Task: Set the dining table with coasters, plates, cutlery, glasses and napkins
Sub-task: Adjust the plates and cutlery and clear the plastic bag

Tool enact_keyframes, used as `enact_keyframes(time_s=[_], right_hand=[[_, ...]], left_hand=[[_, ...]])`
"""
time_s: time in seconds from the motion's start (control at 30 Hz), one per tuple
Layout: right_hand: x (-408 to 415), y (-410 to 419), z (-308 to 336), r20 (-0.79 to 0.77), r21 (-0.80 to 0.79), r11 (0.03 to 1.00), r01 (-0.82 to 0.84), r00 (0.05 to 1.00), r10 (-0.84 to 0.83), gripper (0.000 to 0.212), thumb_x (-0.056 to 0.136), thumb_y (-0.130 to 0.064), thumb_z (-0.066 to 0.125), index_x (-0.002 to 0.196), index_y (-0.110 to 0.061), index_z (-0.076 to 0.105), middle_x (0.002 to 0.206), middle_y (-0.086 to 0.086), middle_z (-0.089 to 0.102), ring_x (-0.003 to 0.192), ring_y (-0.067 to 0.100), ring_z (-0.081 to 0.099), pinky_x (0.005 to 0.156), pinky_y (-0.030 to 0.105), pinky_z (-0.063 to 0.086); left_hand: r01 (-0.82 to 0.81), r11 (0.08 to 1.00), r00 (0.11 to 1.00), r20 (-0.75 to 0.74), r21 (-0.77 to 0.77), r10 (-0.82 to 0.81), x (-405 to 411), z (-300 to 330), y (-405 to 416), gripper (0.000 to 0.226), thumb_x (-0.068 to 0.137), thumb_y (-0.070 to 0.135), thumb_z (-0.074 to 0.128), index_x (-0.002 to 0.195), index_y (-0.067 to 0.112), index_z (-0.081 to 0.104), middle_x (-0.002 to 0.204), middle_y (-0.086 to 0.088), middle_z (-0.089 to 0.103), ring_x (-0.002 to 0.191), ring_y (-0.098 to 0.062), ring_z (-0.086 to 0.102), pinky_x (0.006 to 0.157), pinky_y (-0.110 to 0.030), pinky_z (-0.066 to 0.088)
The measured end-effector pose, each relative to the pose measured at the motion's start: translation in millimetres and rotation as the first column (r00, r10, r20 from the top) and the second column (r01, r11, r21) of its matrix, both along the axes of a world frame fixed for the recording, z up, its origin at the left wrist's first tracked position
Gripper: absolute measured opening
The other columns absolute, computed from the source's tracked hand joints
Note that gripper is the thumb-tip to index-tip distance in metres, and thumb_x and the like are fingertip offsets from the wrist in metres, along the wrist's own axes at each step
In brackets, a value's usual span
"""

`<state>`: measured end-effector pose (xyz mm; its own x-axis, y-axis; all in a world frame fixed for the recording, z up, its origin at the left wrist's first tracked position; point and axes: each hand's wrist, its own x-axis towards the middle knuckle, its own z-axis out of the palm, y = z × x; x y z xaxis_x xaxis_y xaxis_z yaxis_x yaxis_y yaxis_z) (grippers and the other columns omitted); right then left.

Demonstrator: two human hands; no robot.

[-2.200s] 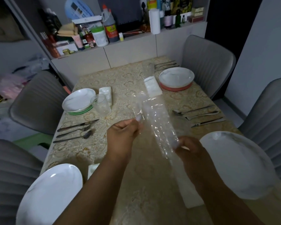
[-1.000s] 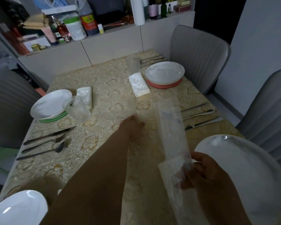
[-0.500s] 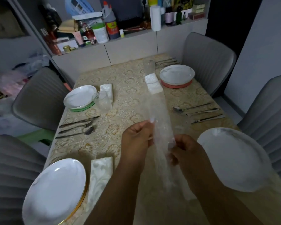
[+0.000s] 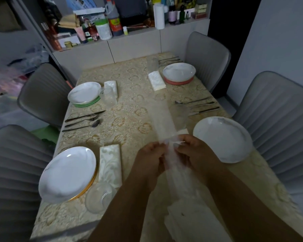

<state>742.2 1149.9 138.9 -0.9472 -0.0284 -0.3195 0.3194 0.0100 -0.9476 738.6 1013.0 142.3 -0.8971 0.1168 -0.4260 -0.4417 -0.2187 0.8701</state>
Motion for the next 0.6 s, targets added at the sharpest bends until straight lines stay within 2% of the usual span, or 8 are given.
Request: enact_keyframes(time_s=[0.07,0.17,0.27,0.33,0.43,0.47,0.53,0.6], right_hand=[[14,3,-3,0.032,-0.054,0.998,-0.014,0.999,0.016,0.020,0.095,-0.014,0.052,0.107,-0.020,0.066,0.087,0.005,0.074,0.082,0.022,0.070,0.073,0.033,0.057],[31,7,-4,0.054,-0.197,0.980,-0.007,0.998,0.018,0.025,0.095,-0.006,0.048,0.110,-0.018,0.065,0.089,0.005,0.074,0.080,0.014,0.071,0.066,0.023,0.054],[39,13,-5,0.143,-0.224,0.975,0.008,0.989,0.024,0.026,0.094,0.004,0.043,0.103,-0.009,0.063,0.083,0.002,0.066,0.068,0.005,0.065,0.058,0.012,0.049],[44,19,-12,0.239,-0.260,0.963,0.075,0.971,-0.011,0.026,0.094,0.002,0.041,0.093,-0.005,0.065,0.080,0.004,0.062,0.071,0.012,0.058,0.062,0.018,0.049],[57,25,-17,0.400,-0.432,0.887,0.165,0.916,0.025,0.034,0.093,-0.019,0.040,0.084,-0.003,0.068,0.074,0.010,0.064,0.069,0.020,0.053,0.063,0.029,0.044],[62,27,-18,0.420,-0.397,0.909,0.126,0.905,0.058,0.028,0.093,-0.024,0.045,0.090,-0.006,0.066,0.077,0.009,0.063,0.068,0.020,0.054,0.061,0.028,0.045],[70,31,-21,0.398,-0.210,0.978,-0.012,0.912,0.097,0.008,0.090,-0.016,0.058,0.095,-0.012,0.063,0.079,0.005,0.062,0.064,0.014,0.057,0.055,0.026,0.048],[79,34,-30,0.348,0.062,0.992,-0.108,0.934,0.080,0.010,0.083,-0.010,0.069,0.091,-0.013,0.063,0.074,0.005,0.063,0.057,0.011,0.057,0.052,0.023,0.048]], left_hand=[[0.025,1.000,1.000,0.006,-0.006,-0.025,12,-7,-1,0.016,0.094,0.008,0.055,0.104,0.002,0.067,0.091,-0.014,0.072,0.077,-0.025,0.069,0.066,-0.033,0.058],[0.023,0.998,1.000,0.002,0.051,-0.023,26,-13,-3,0.015,0.091,0.000,0.056,0.099,0.007,0.066,0.088,-0.017,0.069,0.076,-0.025,0.065,0.064,-0.032,0.058],[0.019,0.981,0.994,0.106,0.193,-0.040,37,-19,-4,0.024,0.092,-0.008,0.046,0.088,0.006,0.065,0.075,-0.010,0.070,0.064,-0.016,0.068,0.056,-0.025,0.057],[0.008,0.984,0.985,0.169,0.177,-0.039,44,-21,-4,0.026,0.094,-0.005,0.040,0.085,0.006,0.061,0.065,-0.003,0.070,0.061,-0.012,0.067,0.056,-0.022,0.056],[-0.006,0.978,0.976,0.215,0.208,-0.040,53,-23,-1,0.023,0.090,0.000,0.044,0.084,-0.005,0.065,0.074,-0.013,0.070,0.071,-0.022,0.066,0.054,-0.026,0.056],[0.030,0.993,0.985,0.167,0.117,-0.050,55,-26,1,0.019,0.089,0.001,0.050,0.084,-0.007,0.066,0.073,-0.015,0.070,0.067,-0.021,0.066,0.054,-0.025,0.055],[0.105,0.981,0.994,0.041,-0.164,-0.099,62,-33,4,0.008,0.083,0.000,0.065,0.085,-0.004,0.071,0.073,-0.016,0.069,0.064,-0.019,0.065,0.058,-0.025,0.056],[0.112,0.928,0.992,-0.015,-0.355,-0.125,71,-42,8,0.008,0.078,-0.003,0.072,0.084,0.002,0.073,0.076,-0.012,0.070,0.069,-0.020,0.065,0.067,-0.029,0.057]])
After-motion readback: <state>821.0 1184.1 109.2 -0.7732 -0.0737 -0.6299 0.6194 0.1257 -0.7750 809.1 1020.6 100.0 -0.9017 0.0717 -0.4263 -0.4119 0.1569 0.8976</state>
